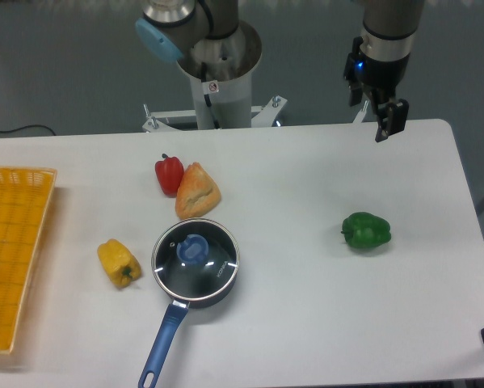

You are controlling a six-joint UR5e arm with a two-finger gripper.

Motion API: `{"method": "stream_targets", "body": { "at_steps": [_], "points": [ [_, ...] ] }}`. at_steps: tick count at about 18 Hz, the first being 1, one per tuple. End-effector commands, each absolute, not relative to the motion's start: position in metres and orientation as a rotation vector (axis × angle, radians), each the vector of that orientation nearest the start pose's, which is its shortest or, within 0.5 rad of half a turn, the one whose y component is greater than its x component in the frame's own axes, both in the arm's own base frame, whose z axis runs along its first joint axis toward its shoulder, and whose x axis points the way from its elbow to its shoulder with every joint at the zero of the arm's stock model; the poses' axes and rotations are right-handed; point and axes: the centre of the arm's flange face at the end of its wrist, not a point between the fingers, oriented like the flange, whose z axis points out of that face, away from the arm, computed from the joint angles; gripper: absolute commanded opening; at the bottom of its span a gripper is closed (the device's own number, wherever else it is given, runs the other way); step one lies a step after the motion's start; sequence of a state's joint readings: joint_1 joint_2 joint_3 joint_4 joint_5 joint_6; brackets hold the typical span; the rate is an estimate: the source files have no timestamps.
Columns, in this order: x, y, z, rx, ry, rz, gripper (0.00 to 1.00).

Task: Open the lid
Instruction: 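Move the gripper over the glass lid on the blue saucepan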

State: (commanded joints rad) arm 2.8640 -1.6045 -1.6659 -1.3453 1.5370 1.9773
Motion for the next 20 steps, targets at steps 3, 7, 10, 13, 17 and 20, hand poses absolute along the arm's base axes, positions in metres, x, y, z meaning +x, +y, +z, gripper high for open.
{"method": "stream_targets", "body": {
  "at_steps": [3, 7, 10, 13, 17, 20],
  "points": [
    [-0.454, 0.273, 0.444, -2.932, 1.051, 0.160, 1.00],
    [-0.452, 0.279, 0.444, -2.951, 1.045, 0.171, 1.00],
    [-0.444, 0.294, 0.439, -2.975, 0.956, 0.153, 1.00],
    [-0.437, 0.301, 0.434, -2.999, 0.866, 0.138, 1.00],
    [-0.429, 0.313, 0.425, -3.000, 0.863, 0.111, 1.00],
    [-0.427, 0.313, 0.422, -3.007, 0.843, 0.101, 1.00]
  ]
}}
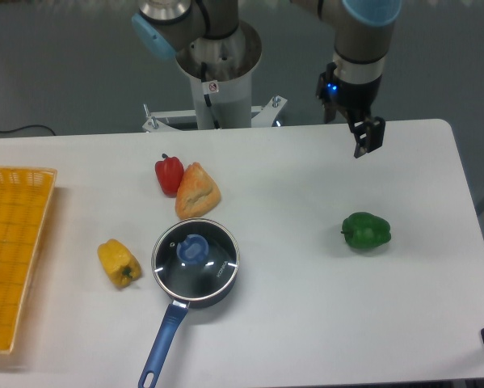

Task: Open the lid
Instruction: 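Move the gripper over the glass lid on the blue saucepan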

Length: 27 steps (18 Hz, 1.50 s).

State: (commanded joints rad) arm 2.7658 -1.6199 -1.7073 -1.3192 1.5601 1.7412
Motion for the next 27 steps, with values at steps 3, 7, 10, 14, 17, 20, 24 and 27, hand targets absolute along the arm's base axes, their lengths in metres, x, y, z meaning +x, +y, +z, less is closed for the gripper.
{"method": "stream_targets", "body": {
  "at_steps": [3, 7, 10, 14, 17, 20, 24, 27],
  "points": [
    [-0.427, 0.313, 0.422, -3.012, 0.802, 0.099, 1.00],
    [-0.419, 0.330, 0.413, -3.040, 0.647, 0.090, 1.00],
    [-0.414, 0.346, 0.399, -3.045, 0.585, 0.100, 1.00],
    [-0.397, 0.388, 0.384, -3.078, 0.343, 0.108, 1.00],
    [-0.390, 0.409, 0.380, -3.084, 0.176, 0.102, 1.00],
    [-0.389, 0.417, 0.376, -3.084, 0.124, 0.100, 1.00],
    [-0.380, 0.436, 0.375, -3.070, -0.074, 0.103, 1.00],
    [-0.367, 0.449, 0.369, -3.071, -0.221, 0.083, 1.00]
  ]
}}
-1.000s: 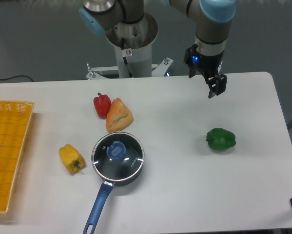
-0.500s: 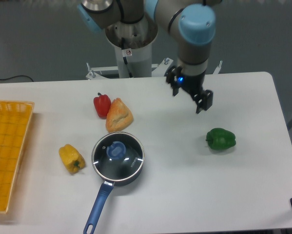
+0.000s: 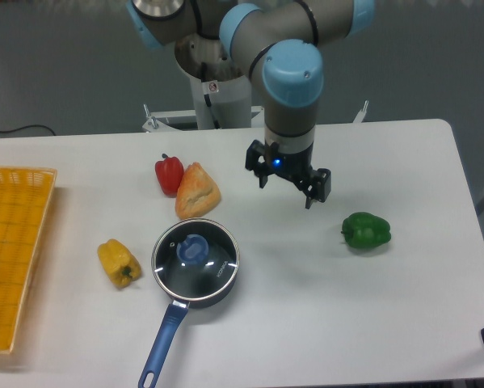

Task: Open the lid
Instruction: 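Move the gripper over the glass lid on the blue saucepan, then lower the open gripper around the lid's blue knob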

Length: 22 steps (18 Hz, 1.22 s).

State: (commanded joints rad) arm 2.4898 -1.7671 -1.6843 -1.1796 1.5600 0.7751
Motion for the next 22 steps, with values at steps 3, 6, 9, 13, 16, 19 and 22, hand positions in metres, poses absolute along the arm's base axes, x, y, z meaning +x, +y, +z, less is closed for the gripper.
{"method": "stream_targets", "body": {
  "at_steps": [3, 6, 9, 13, 16, 19, 22],
  "points": [
    [-0.361, 0.457, 0.367, -3.044, -0.431, 0.071, 1.00],
    [-0.357, 0.461, 0.362, -3.016, -0.613, 0.053, 1.00],
    [-0.347, 0.474, 0.356, -2.957, -0.871, 0.034, 1.00],
    [-0.334, 0.490, 0.357, -2.901, -1.030, 0.033, 1.00],
    [-0.320, 0.507, 0.358, -2.893, -1.065, 0.065, 1.00],
    [-0.317, 0.517, 0.354, -2.854, -1.167, 0.056, 1.00],
    [-0.308, 0.536, 0.344, -2.825, -1.255, 0.038, 1.00]
  ]
}}
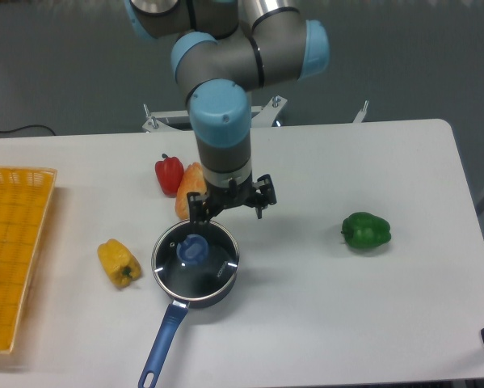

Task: Open the lid
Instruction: 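Lower the open gripper around the lid's blue knob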

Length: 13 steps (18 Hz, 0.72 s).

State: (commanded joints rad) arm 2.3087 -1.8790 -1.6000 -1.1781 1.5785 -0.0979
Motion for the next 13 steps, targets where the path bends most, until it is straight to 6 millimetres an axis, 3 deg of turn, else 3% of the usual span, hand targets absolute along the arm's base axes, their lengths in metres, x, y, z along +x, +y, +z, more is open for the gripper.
{"method": "stream_targets", "body": {
  "at_steps": [7, 13],
  "points": [
    [-0.281, 0.565, 0.328, -2.773, -1.288, 0.029, 1.00],
    [-0.280, 0.572, 0.326, -2.765, -1.295, -0.019, 1.00]
  ]
}}
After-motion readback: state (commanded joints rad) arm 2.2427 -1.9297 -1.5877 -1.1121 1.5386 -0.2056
